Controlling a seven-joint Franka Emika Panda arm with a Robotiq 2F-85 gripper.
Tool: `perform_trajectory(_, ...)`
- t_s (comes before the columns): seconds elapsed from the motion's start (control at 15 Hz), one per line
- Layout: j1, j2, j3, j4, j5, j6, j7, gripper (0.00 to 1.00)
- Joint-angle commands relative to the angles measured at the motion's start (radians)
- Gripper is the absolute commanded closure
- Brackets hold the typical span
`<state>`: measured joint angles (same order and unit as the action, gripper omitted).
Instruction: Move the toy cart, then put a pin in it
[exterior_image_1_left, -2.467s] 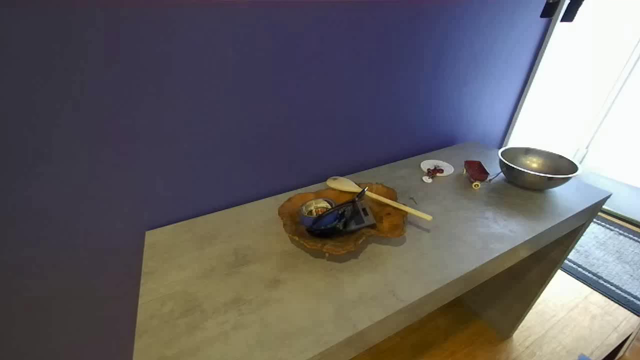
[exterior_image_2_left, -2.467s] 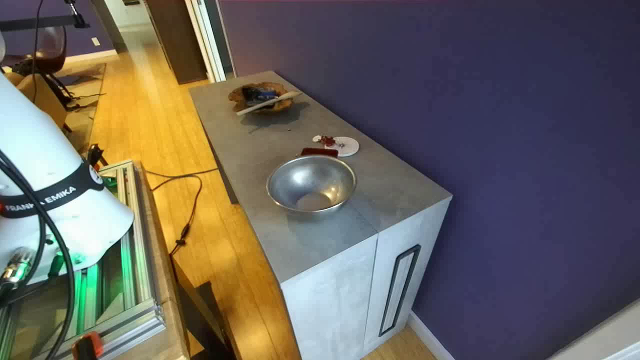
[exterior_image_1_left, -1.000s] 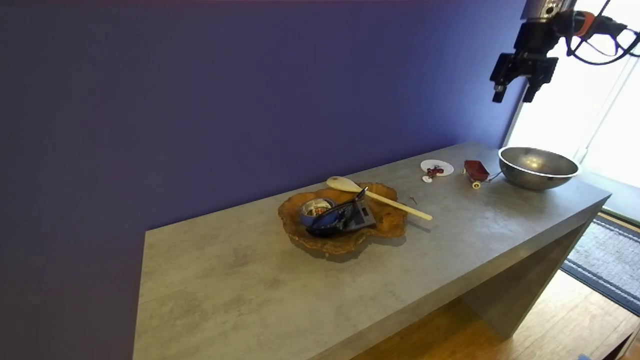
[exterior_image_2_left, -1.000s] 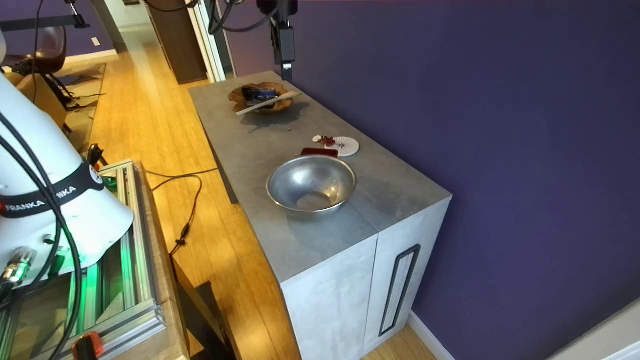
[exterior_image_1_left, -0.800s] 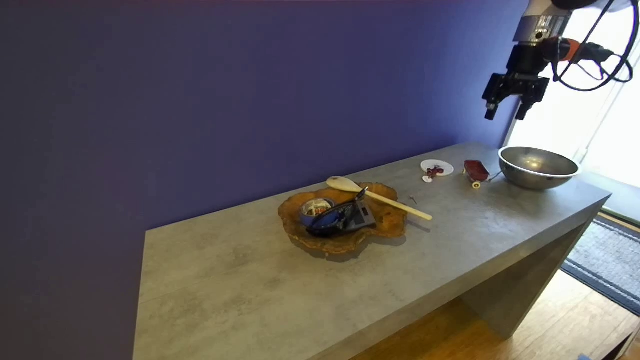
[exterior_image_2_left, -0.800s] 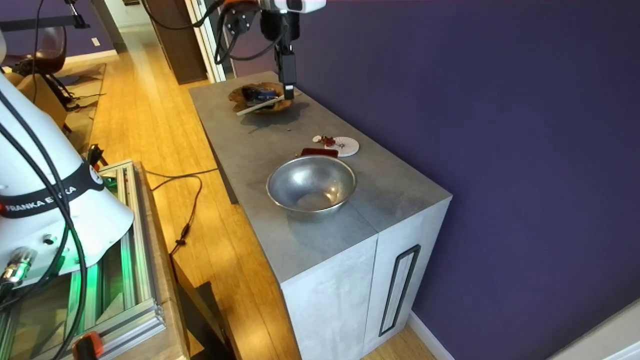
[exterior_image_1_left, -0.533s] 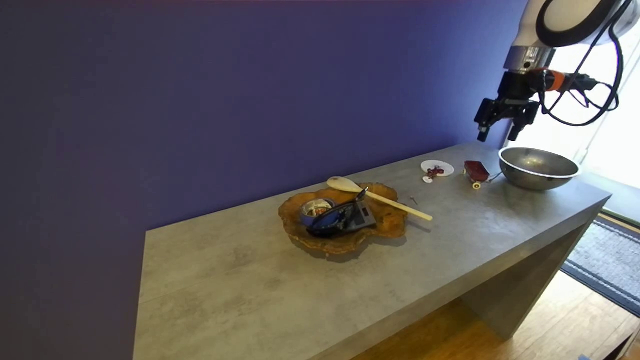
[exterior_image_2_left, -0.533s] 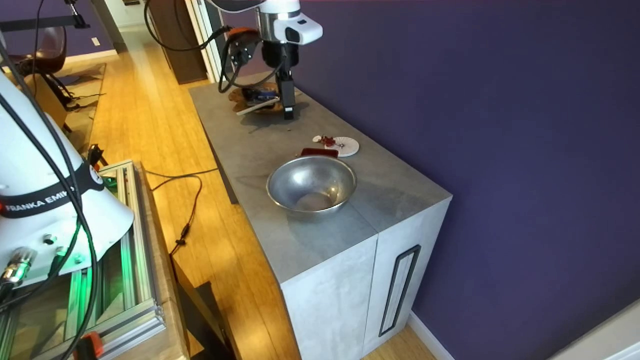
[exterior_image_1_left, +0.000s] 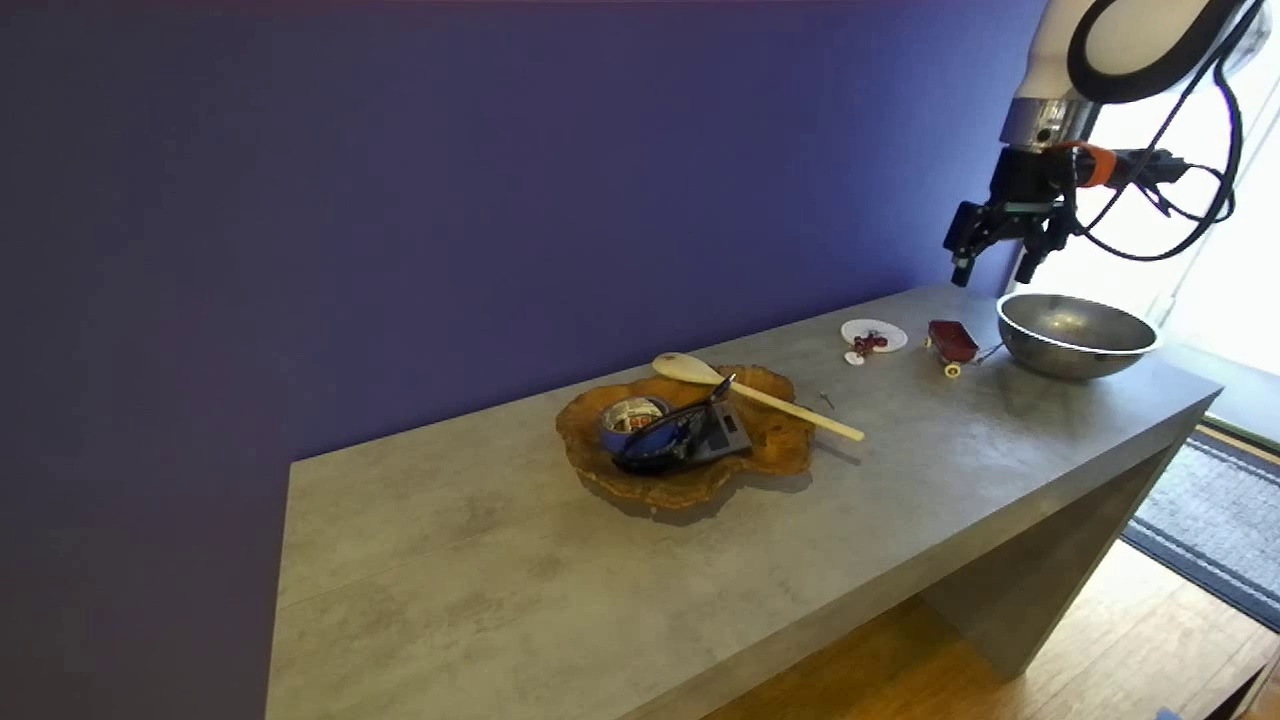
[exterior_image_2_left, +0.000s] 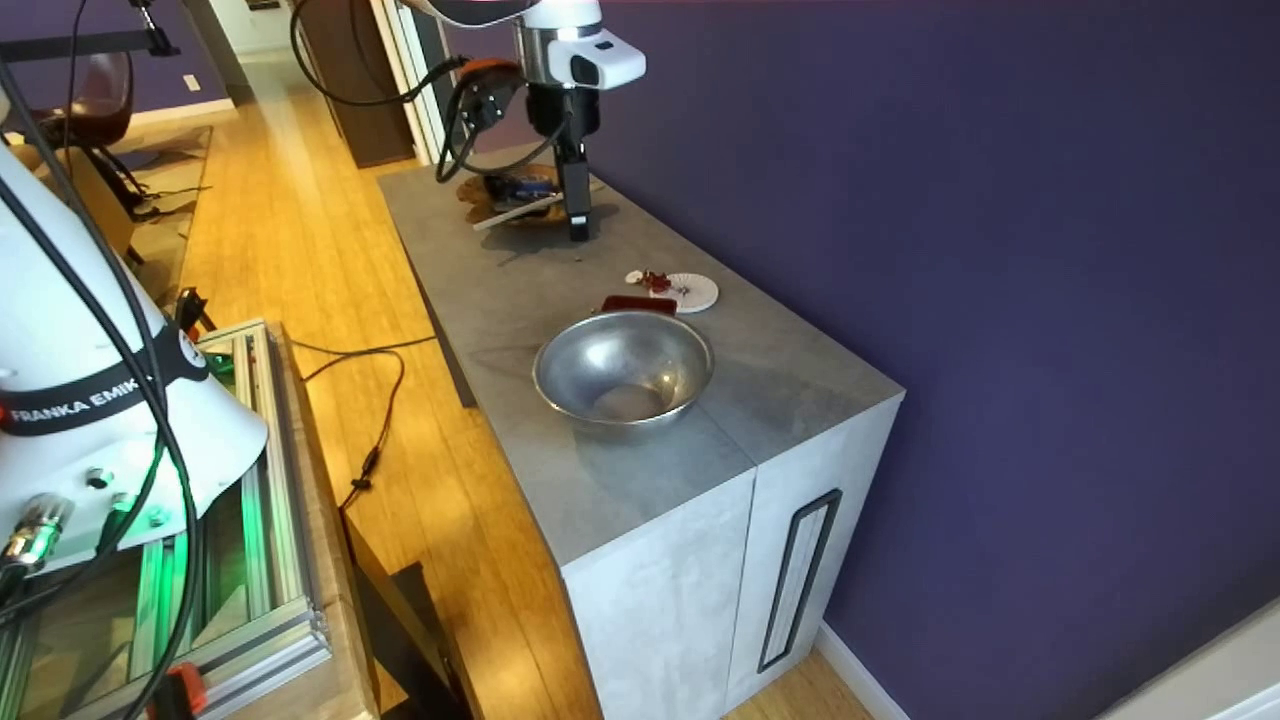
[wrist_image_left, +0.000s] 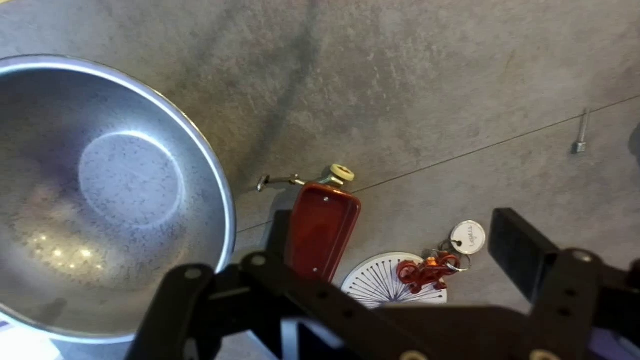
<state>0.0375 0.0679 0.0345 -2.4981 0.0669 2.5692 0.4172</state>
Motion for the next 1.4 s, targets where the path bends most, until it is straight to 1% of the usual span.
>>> perform_trajectory(0.0,0.043,0.085,-0.014,0.060,-0.147,0.008,0.237,0.00)
perform_trajectory(0.27,0.100,0.165,-0.038,0.133,-0.248,-0.007,0.409,0.00)
perform_trajectory(0.33,0.111,0.188,-0.045,0.152,-0.263,-0.004,0.432,0.00)
perform_trajectory(0.67,0.174,0.301,-0.125,0.248,-0.389,0.001,0.571,0.00)
perform_trajectory(0.8,0.185,0.331,-0.157,0.273,-0.421,0.004,0.592,0.00)
perform_trajectory(1.0,0.187,0.374,-0.186,0.308,-0.420,-0.002,0.590,0.00)
perform_trajectory(1.33,0.162,0.415,-0.187,0.329,-0.369,0.005,0.534,0.00)
